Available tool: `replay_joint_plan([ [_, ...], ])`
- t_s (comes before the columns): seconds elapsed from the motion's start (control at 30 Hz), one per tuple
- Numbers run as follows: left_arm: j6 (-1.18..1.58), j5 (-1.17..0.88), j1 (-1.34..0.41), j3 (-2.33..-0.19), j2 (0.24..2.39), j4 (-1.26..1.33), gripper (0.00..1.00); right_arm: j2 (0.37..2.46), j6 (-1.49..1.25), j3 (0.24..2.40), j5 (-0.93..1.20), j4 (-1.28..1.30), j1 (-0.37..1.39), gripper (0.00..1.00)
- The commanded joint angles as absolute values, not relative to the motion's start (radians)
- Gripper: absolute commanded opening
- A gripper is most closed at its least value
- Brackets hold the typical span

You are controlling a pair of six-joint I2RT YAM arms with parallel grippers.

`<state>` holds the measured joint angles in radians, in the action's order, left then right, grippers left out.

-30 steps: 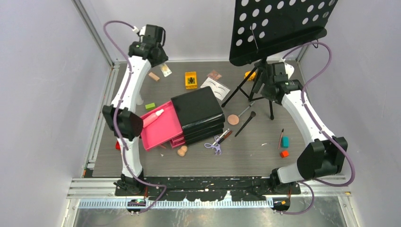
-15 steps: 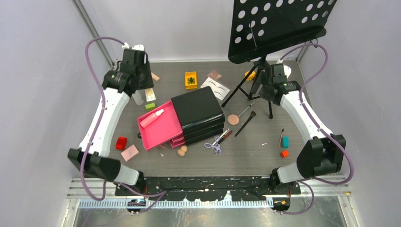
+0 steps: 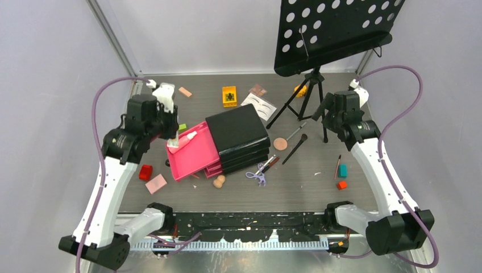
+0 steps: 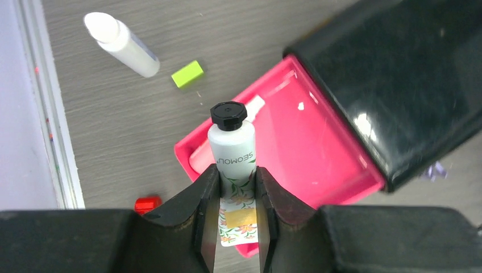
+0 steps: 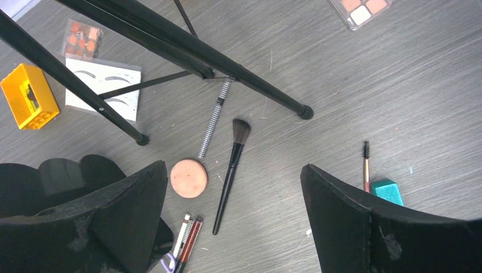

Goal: Organize the makeup
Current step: Place the makeup in the drawer.

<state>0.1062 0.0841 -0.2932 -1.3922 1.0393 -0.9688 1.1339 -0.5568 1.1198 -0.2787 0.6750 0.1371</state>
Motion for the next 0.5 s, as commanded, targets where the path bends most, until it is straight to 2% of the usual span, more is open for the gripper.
replay_joint_plan([
  [0.0,-0.149,-0.079,-0.303,-1.303,0.961,-0.938,0.22,1.075,-0.581,1.079,-0.318,0.653,0.133,0.92],
  [0.23,-0.305,-0.058,-0.31,-1.17,0.953,-0.852,0.22,1.063,-0.572,1.081,-0.299,0.668,0.132,0.92],
  [0.47,-0.516,-0.209,-0.311,-1.086,0.973,-0.816,0.18,1.069,-0.54,1.103,-0.296,0.681,0.132,0.92],
])
